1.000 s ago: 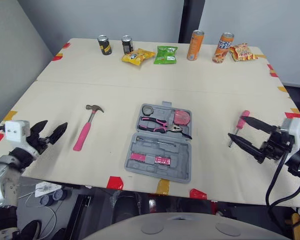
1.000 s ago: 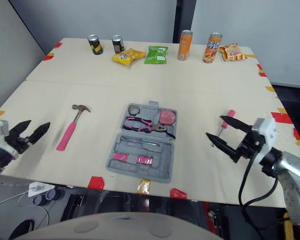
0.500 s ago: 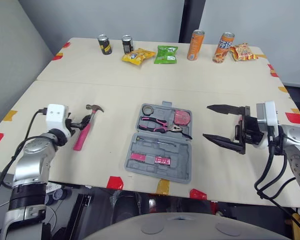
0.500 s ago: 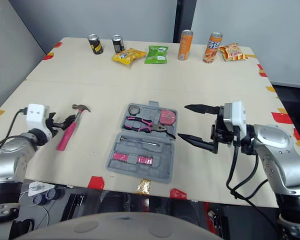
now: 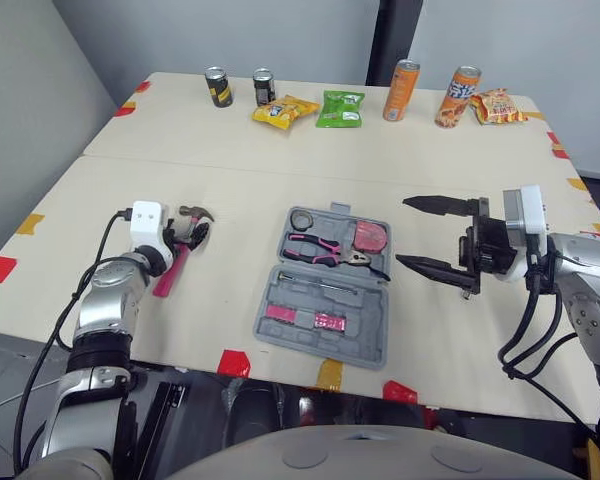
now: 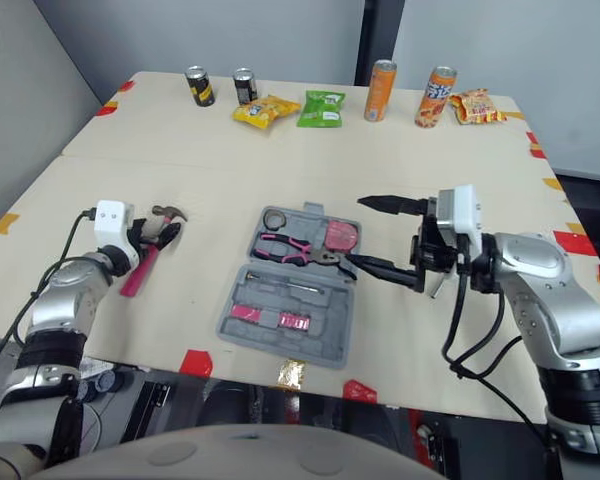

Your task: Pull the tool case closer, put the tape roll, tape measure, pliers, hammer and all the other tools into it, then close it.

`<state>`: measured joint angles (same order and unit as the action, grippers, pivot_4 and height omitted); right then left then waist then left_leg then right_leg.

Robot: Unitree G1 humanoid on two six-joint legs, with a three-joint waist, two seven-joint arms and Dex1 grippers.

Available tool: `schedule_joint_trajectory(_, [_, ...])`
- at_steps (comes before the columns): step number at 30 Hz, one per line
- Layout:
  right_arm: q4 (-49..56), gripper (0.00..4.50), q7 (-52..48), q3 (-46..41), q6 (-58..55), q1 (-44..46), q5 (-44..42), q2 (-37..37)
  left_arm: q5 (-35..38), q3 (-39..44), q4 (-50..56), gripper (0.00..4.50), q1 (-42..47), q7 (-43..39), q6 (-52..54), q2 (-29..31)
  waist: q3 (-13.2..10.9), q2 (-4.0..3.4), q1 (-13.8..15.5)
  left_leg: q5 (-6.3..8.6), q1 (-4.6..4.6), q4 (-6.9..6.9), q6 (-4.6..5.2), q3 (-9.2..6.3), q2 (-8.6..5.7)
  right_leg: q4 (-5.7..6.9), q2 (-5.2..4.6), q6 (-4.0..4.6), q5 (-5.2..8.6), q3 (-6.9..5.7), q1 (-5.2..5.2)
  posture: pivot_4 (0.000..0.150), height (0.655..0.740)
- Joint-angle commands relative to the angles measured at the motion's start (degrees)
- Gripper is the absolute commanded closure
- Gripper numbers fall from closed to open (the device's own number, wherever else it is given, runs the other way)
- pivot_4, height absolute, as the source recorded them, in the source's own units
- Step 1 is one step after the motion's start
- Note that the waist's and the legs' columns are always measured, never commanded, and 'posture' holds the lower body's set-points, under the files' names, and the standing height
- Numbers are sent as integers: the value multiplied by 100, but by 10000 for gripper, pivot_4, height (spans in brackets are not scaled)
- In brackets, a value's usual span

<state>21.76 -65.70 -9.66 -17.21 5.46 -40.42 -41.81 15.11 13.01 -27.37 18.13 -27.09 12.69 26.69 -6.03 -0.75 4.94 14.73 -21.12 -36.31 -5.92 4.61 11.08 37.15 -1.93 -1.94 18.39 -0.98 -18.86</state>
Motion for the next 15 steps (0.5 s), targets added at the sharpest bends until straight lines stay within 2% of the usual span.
schedule_joint_trajectory(1, [293, 250, -23, -75, -97, 27, -211, -56, -117, -62, -249, 0, 73, -34, -218, -57, 0, 0, 28, 0, 1, 0, -2, 1, 0, 0, 0, 0, 0, 0, 0, 1500, 7400])
schedule_joint_trajectory(5, [166, 250, -74, -133, 22, -21, -62, -71, -125, -71, -393, 0, 127, -71, -308, -94, 1, -1, 52, 1, 2, 2, -4, 2, 0, 0, -1, 0, 0, 0, 1, 1500, 7400])
schedule_joint_trajectory(6, [144, 0, -90, -145, 47, -37, -38, -74, -129, -73, -403, 5077, 126, -79, -319, -92, 1, -1, 54, 1, 1, 2, -4, 2, 1, 0, -1, 0, 0, 0, 1, 1500, 7400])
schedule_joint_trajectory(7, [125, 0, -105, -156, 61, -46, -28, -75, -145, -84, -410, 7512, 126, -90, -332, -83, 2, -2, 55, 1, 1, 2, -5, 1, 1, 0, -1, 0, 0, 0, 1, 1500, 7400])
schedule_joint_trajectory(15, [71, 0, -149, -215, 131, -110, -1, -41, -95, -66, -421, 35686, 154, -118, -241, -124, 3, -5, 54, 1, 2, 4, -6, 2, 0, -2, -1, 0, 0, 0, 1, 1500, 7400])
